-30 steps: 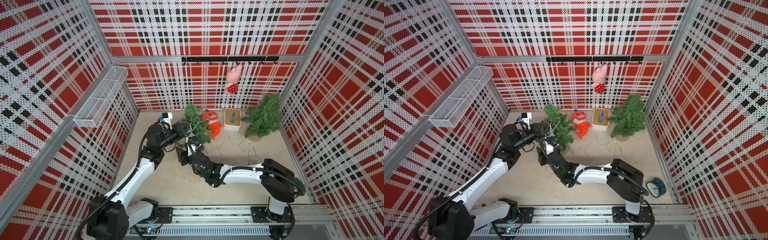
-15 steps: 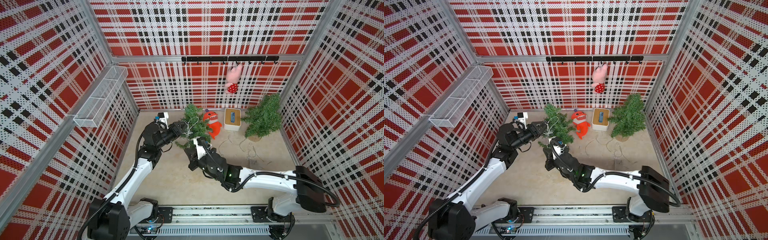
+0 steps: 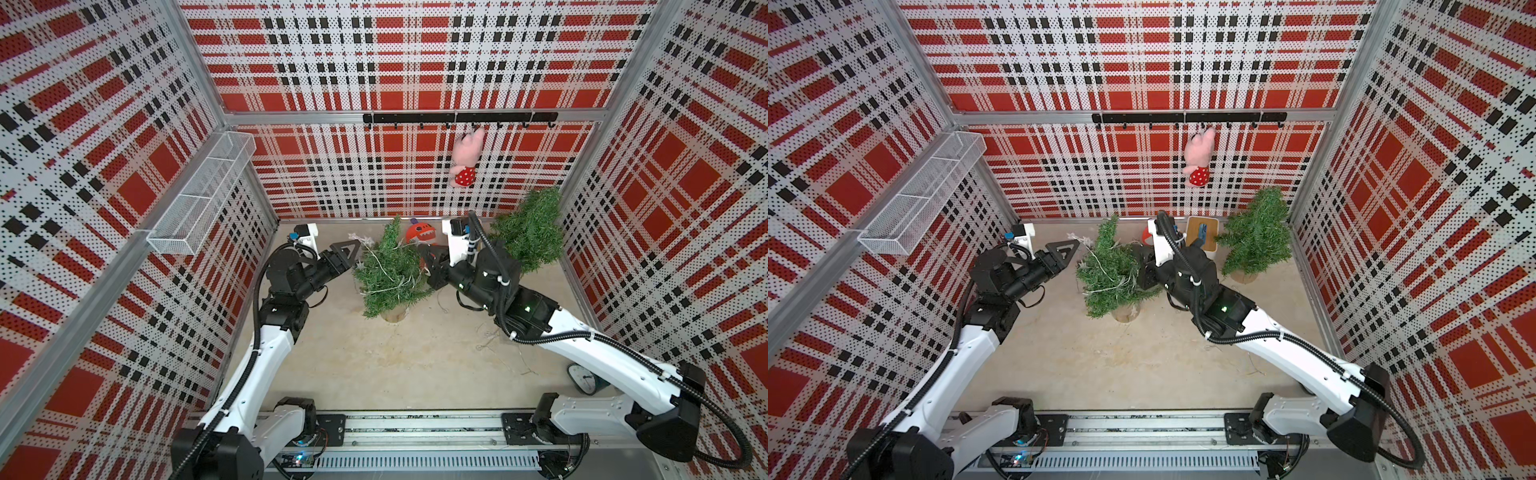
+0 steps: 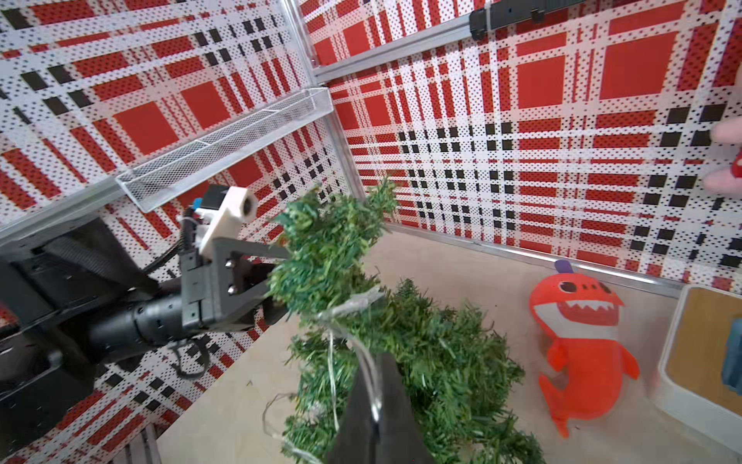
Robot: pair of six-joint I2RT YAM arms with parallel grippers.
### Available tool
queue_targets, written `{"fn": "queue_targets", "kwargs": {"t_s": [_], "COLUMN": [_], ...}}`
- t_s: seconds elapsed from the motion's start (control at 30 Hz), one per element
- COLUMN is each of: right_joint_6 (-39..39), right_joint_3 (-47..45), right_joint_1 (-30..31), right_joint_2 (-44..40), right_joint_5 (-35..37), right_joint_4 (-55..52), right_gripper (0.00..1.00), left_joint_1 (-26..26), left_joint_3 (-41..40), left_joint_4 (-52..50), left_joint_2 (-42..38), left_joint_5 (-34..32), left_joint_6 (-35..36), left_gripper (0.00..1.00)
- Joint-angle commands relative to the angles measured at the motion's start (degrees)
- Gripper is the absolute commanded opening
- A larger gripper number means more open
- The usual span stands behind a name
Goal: Wrap string light around the christmas tree
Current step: Wrap the light string around the Christmas tree.
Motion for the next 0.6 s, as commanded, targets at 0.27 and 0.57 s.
{"fn": "queue_targets", "kwargs": {"t_s": [0.27,0.57], "right_joint_6": [2.1,0.3], "right_joint_3": [-1.8,0.3], "right_joint_1": [-3.8,-9.3], "right_joint_2": [1.2,4.8], "right_joint_5": [-8.1,-12.8], "right_joint_4": [1.8,3.2], "right_gripper": [0.00,0.00], "left_joint_1": [-9.1,-11.7], "left_joint_3": [6.7,7.5], "left_joint_4": [-14.1,-6.6], "left_joint_2": [-4.8,-7.1], "left_joint_5": [-21.7,-12.8], "left_joint_6": [20.9,22.2], "left_gripper": [0.93,0.93]}}
